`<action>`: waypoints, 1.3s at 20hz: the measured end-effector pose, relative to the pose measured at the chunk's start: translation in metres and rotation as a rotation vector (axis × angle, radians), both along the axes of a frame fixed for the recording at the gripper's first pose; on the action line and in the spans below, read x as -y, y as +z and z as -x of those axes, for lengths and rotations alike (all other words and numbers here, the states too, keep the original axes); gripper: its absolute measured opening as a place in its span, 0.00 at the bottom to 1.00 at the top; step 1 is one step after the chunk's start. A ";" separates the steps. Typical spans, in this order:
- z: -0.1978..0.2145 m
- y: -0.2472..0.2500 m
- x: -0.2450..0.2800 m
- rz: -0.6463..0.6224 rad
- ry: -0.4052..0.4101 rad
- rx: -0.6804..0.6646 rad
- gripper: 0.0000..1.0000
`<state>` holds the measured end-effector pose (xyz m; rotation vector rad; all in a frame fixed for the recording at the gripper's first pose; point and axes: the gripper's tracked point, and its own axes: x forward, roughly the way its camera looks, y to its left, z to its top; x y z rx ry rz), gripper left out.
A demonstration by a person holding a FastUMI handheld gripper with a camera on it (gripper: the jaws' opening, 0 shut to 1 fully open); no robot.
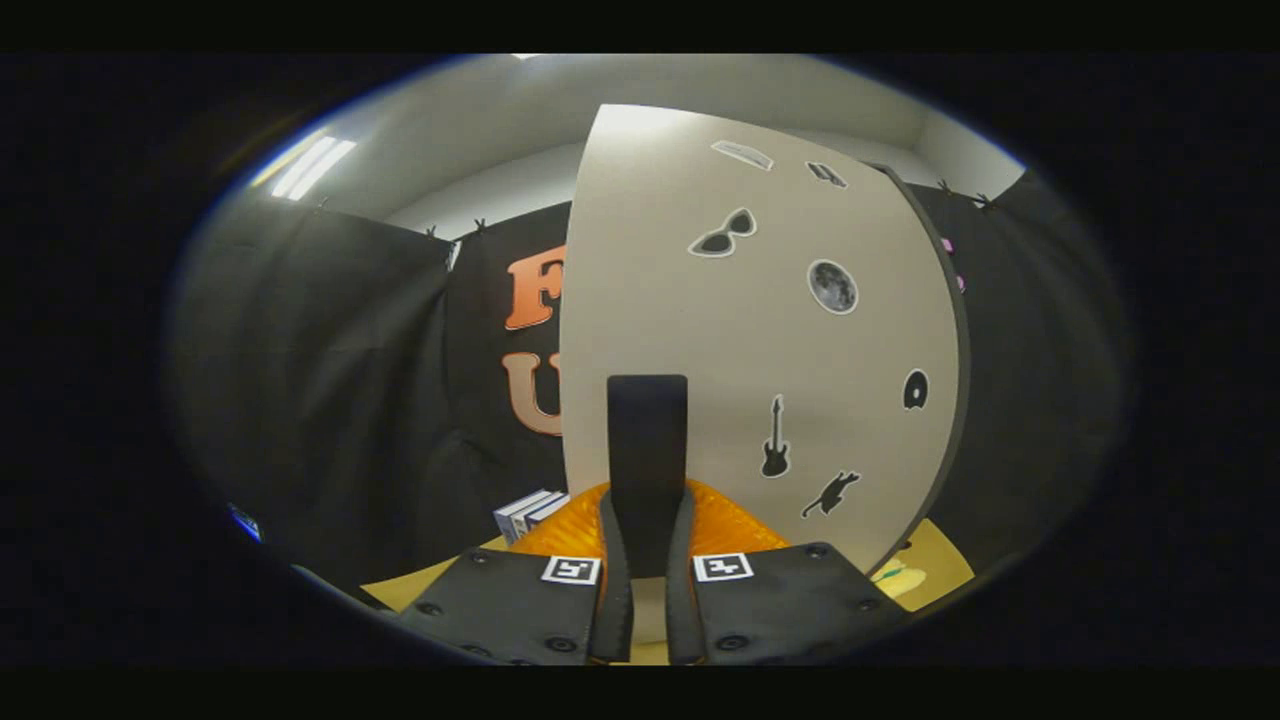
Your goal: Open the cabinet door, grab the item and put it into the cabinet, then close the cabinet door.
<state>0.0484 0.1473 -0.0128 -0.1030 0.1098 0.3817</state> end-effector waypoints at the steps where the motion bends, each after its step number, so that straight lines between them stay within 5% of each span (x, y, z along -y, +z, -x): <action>1: 0.007 0.001 0.007 -0.001 -0.001 0.001 0.21; 16: 0.080 0.023 0.109 -0.032 -0.040 0.018 0.20; 26: 0.100 0.035 0.179 -0.002 -0.155 0.055 0.20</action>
